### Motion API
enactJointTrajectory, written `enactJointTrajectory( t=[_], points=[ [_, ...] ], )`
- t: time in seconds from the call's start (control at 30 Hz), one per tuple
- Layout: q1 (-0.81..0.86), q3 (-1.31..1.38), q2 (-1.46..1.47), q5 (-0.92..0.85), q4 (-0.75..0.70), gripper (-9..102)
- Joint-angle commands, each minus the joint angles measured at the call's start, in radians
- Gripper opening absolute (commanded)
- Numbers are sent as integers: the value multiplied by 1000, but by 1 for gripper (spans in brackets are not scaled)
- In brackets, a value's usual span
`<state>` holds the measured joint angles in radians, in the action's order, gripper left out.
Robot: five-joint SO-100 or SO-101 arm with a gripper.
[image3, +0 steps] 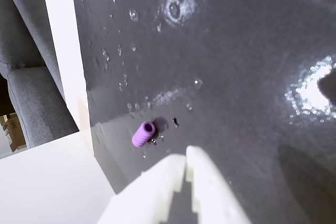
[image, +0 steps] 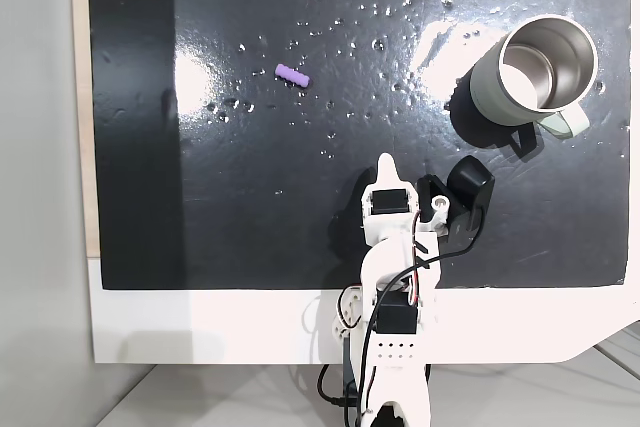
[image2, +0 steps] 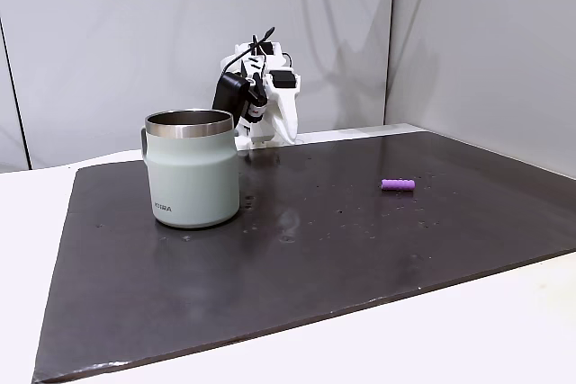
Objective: Grasp a pengrip and put it in the cup.
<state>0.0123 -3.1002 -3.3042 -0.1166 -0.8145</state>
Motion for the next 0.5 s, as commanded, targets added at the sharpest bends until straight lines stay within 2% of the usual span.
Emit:
enactJointTrajectory(
  t=[0.0,0.4,0.47],
  points=[
    [3,2,-14,-21,40,0],
    [-5,2,-14,-21,40,0],
    [-20,28,-14,-11,2,0]
  ],
)
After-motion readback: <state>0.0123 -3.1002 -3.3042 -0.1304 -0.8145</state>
